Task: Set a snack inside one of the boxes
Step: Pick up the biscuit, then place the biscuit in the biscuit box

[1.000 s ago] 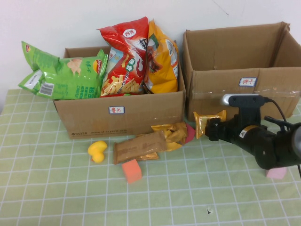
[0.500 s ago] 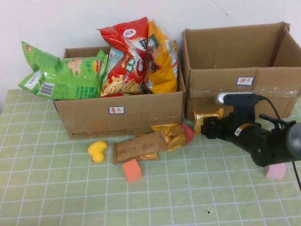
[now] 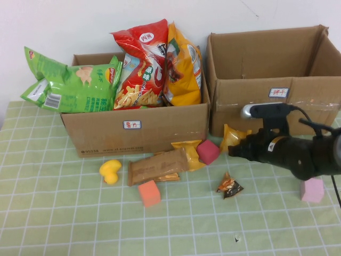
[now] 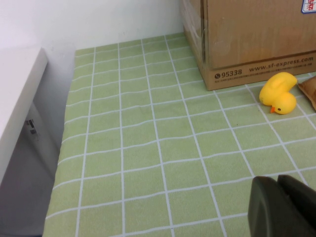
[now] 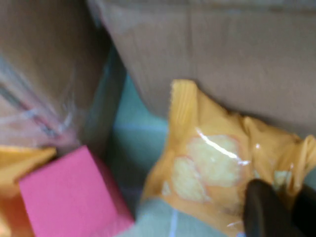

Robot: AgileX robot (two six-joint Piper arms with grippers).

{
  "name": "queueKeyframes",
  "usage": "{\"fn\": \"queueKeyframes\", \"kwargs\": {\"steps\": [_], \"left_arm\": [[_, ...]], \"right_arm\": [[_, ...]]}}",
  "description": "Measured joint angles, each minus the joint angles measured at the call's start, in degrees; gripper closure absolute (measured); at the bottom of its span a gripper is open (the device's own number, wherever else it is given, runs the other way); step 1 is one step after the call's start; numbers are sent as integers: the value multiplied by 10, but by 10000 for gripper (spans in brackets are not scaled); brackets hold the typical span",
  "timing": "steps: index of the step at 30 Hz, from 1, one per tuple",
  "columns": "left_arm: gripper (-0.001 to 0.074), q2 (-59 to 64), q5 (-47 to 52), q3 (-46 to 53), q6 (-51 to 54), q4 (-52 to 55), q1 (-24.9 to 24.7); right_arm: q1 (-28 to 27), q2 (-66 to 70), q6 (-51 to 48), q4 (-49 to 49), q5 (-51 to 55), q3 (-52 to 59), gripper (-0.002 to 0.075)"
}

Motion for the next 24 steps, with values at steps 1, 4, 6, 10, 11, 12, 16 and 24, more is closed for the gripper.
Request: {"fn": "queueKeyframes", "kwargs": {"steps": [1,4,6,10,11,12,16,24], "left_arm": [[737,0,0,0,0,0,0],[738,0,0,0,0,0,0],[738,0,0,0,0,0,0],[738,0,0,0,0,0,0],[738,0,0,0,0,0,0],[738,0,0,0,0,0,0],[738,0,0,0,0,0,0],[738,0,0,0,-1,0,0]], "right_arm": [[0,-7,0,0,15,0,672],[0,-38,0,-2,67,3,704],[0,-66,0,-11,98,5,711],[0,-121,0,-29,142,5,714],[0,-136,0,-30,155,5,715],[0,-150,0,-32,167,5,715],[0,-197,-1,-45,221,5,716],[0,-291,-2,-75,238,7,717]]}}
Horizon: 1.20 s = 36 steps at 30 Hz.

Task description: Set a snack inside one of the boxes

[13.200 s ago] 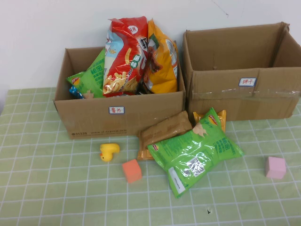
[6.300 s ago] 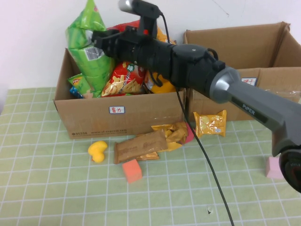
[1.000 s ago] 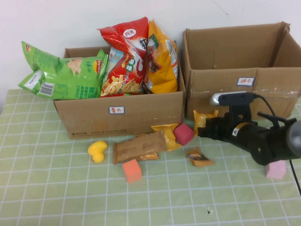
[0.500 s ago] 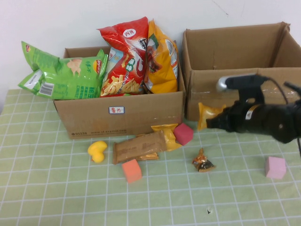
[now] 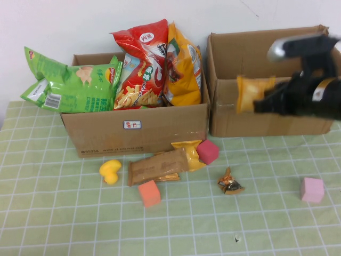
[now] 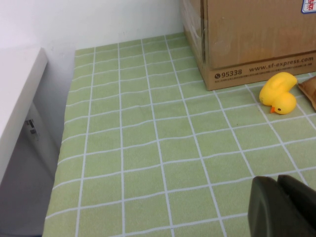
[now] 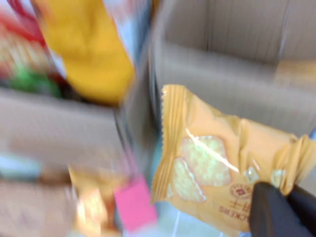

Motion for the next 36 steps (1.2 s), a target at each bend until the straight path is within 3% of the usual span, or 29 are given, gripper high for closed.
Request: {"fn": "queueKeyframes", "kwargs": {"steps": [8,14,17,22,25,27,28,31,33,36], "left_arm": [[737,0,0,0,0,0,0],[737,0,0,0,0,0,0],[737,0,0,0,0,0,0],[737,0,0,0,1,0,0],[737,0,0,0,1,0,0],[737,0,0,0,1,0,0],[737,0,0,0,1,0,0],[738,0,0,0,1,0,0],[737,0,0,0,1,0,0],[737,0,0,0,1,0,0]], "right_arm": [[-17,-35,-1,-32,-181,-8,717],[-60,45,-12,-10,-205,-95,701],[-76,98,-12,-8,-205,-137,596],[-83,163,-2,26,-189,-166,228],[-83,162,1,51,-139,-166,141],[-83,148,1,56,-100,-166,166],[-83,136,1,58,-77,-166,215],[-83,82,1,63,-26,-166,486],[-83,42,1,64,-10,-166,616],[-83,-24,-15,64,16,-167,694]]}}
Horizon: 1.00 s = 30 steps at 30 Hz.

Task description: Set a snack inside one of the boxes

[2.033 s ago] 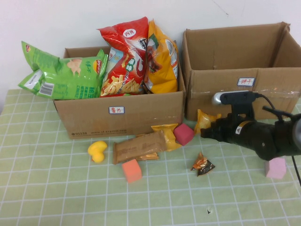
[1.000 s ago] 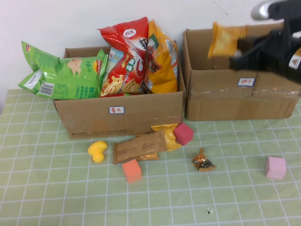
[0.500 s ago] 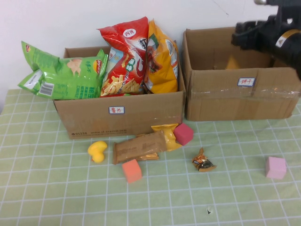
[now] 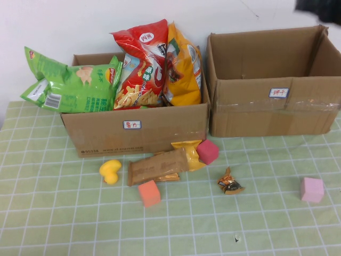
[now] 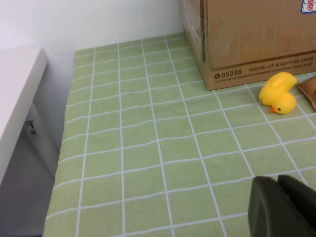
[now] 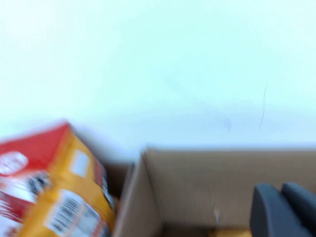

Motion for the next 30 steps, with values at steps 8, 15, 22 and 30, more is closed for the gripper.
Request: {"fn": "queueKeyframes", "kwargs": {"steps": [8,15,22,30], "left_arm": [[737,0,0,0,0,0,0],[738,0,0,0,-1,0,0],[737,0,0,0,-1,0,0],[737,0,0,0,-1,0,0]], "right_arm": [[15,-197,-61,2,66,88,726],[45,-380,-81,3,100,255,727],[54,-545,-84,25,208,368,727],[54,-702,-71,32,454,400,727]]}}
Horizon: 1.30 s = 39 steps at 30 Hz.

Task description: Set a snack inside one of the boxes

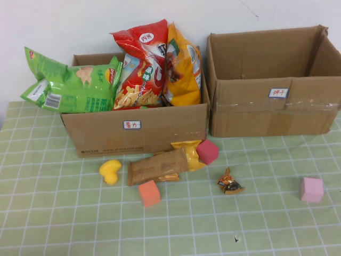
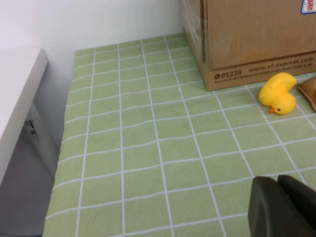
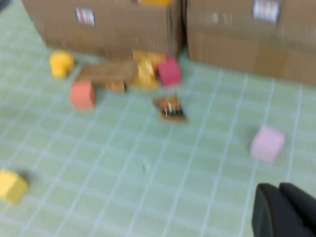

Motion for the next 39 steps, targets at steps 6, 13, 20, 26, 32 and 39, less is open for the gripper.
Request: {"fn": "queueKeyframes", "kwargs": {"steps": [6,13,20,26,32,39], "left_arm": [[738,0,0,0,0,0,0],[737,0,0,0,1,0,0],[737,0,0,0,1,0,0],[737,0,0,0,1,0,0],[738,0,0,0,1,0,0],[737,0,0,0,0,0,0]], "right_arm": [[0,-105,16,-24,33,28,728],[0,-177,27,-106,-76,116,728],[-4,-197,157,-295,-133,198,728],[-82,-209,350,-447,-188,265,728],[-128,-210,408,-464,-277,309,728],[-130,-210,359,-379,-401,352,728]]}}
